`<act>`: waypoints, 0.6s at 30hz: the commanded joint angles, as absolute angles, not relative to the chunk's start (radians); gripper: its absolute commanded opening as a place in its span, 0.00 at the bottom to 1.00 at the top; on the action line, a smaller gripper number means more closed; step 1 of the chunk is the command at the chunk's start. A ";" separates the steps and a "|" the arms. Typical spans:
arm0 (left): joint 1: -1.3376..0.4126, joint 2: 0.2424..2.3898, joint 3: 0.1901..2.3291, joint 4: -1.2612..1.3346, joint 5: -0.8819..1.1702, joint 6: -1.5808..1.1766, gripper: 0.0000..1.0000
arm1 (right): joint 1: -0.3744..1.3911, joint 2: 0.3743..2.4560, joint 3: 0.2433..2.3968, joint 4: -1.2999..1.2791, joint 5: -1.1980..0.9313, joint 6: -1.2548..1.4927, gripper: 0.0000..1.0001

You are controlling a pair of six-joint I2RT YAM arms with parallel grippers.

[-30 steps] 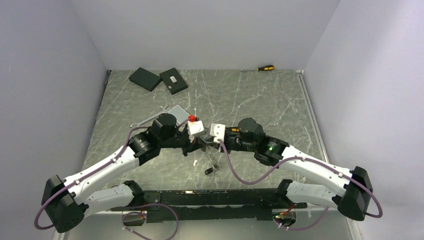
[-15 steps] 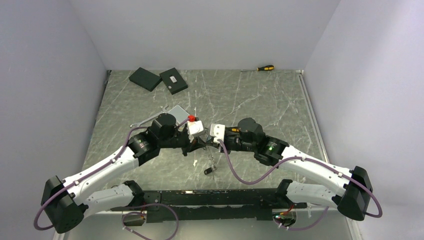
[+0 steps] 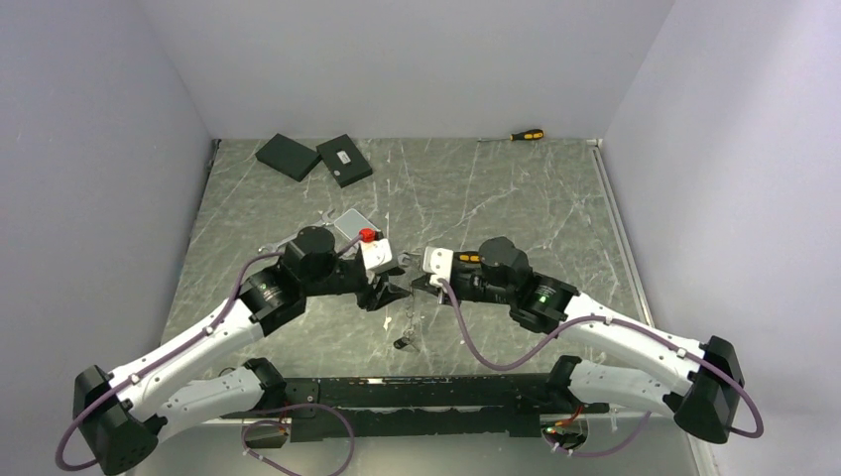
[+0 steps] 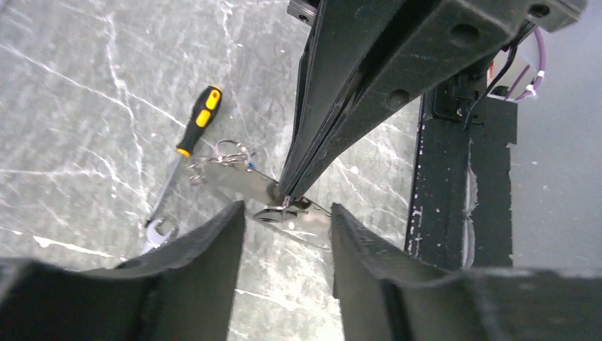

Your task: Put the keys on the keyring

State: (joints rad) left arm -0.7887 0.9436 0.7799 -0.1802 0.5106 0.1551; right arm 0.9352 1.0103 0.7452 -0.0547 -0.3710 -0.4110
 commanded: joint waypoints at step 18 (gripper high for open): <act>-0.788 0.882 0.777 -0.124 0.577 0.218 0.54 | 0.929 0.855 0.748 0.078 -0.416 -0.386 0.00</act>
